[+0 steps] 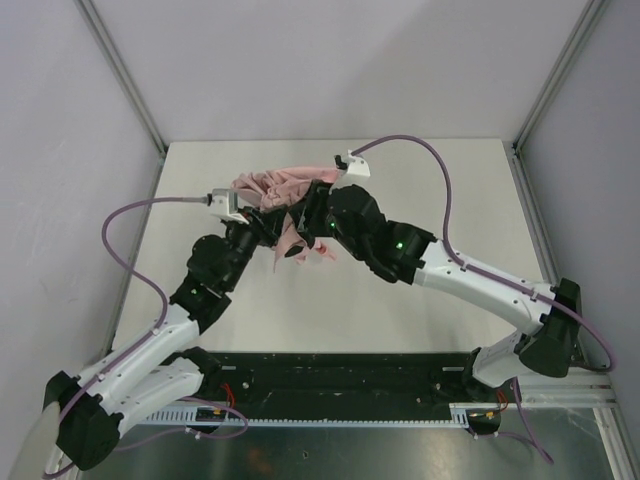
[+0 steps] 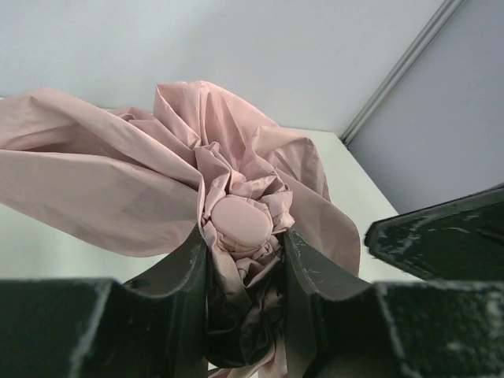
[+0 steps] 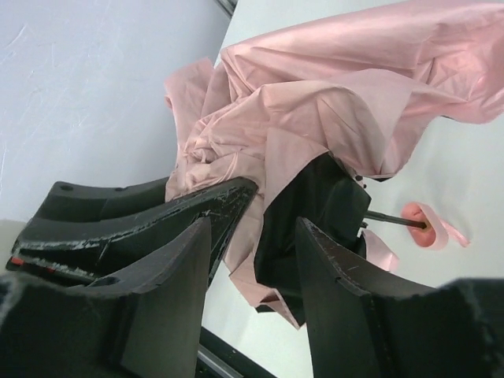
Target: Put away the umbrella
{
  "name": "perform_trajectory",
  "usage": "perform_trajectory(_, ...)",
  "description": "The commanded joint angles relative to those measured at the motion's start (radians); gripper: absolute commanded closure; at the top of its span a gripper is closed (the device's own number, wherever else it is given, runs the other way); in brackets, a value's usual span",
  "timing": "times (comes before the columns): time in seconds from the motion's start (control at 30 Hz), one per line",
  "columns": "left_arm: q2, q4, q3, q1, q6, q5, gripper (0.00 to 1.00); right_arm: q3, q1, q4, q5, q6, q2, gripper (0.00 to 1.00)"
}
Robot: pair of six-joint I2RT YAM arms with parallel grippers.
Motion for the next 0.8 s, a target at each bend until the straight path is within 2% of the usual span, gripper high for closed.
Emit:
perform_trajectory(0.0, -0.045, 0.087, 0.072, -0.014, 0.051, -0.049, 1.0, 0.055, -0.009, 0.038, 0.001, 0.044, 0.048, 0.51)
perform_trajectory(0.17, -0.066, 0.082, 0.077, -0.022, 0.047, -0.069, 1.0, 0.059, -0.004, 0.038, -0.016, 0.056, 0.077, 0.55)
perform_trajectory(0.23, -0.077, 0.081, 0.078, -0.023, 0.039, -0.079, 1.0, 0.04, -0.008, 0.044, -0.034, 0.061, 0.073, 0.64)
perform_trajectory(0.33, -0.094, 0.082, 0.072, -0.024, 0.009, -0.104, 1.0, 0.006, -0.021, 0.072, -0.094, 0.073, 0.04, 0.87)
perform_trajectory(0.4, -0.102, 0.083, 0.066, -0.025, -0.011, -0.135, 1.0, -0.034, -0.036, 0.128, -0.177, 0.083, 0.001, 0.96)
perform_trajectory(0.6, -0.112, 0.12, 0.047, -0.022, -0.053, -0.189, 1.0, -0.181, -0.169, 0.333, -0.547, 0.3, -0.11, 1.0)
perform_trajectory(0.77, -0.123, 0.167, 0.029, -0.021, -0.102, -0.212, 1.0, -0.344, -0.272, 0.719, -0.822, 0.633, -0.144, 1.0)
